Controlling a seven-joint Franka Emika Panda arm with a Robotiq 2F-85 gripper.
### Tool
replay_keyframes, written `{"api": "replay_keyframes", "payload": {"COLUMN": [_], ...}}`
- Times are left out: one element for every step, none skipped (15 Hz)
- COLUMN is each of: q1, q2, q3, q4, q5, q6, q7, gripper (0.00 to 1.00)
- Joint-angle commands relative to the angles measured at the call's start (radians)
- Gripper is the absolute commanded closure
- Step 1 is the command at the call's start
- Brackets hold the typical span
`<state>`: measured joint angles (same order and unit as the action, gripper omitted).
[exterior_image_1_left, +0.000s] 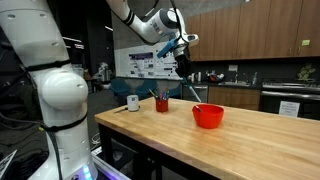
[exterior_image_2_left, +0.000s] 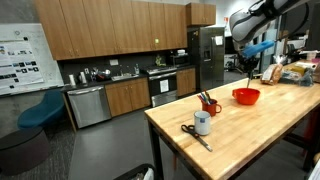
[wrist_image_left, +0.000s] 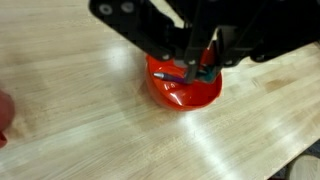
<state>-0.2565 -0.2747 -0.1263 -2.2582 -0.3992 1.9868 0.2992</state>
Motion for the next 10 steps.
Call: {"api": "replay_keyframes", "payload": {"q1": [-0.002, 0.0, -0.001, -0.002, -0.002, -0.002, -0.002, -0.002, -0.002, -0.002], "q2": [0.041, 0.047, 0.054, 0.062, 0.067, 0.073, 0.079, 0.084, 0.088, 0.09], "q3": [-0.012, -0.017, -0.019, -0.021, -0.023, -0.025, -0.026, -0.028, -0.028, -0.03], "q4": [0.034, 0.033, 0.033, 0.034, 0.034, 0.033, 0.032, 0.032, 0.032, 0.03], "q5": [-0.021, -0.018, -0.024, -0.026, -0.026, -0.03, -0.031, -0.035, -0.039, -0.042], "q6": [0.003, 0.023, 0.039, 0.052, 0.067, 0.083, 0.097, 0.11, 0.119, 0.127], "q7": [-0.001, -0.007, -0.001, 0.002, 0.002, 0.002, 0.002, 0.003, 0.005, 0.005], "gripper": [0.97, 0.97, 0.97, 0.97, 0.97, 0.97, 0.97, 0.97, 0.75, 0.61]}}
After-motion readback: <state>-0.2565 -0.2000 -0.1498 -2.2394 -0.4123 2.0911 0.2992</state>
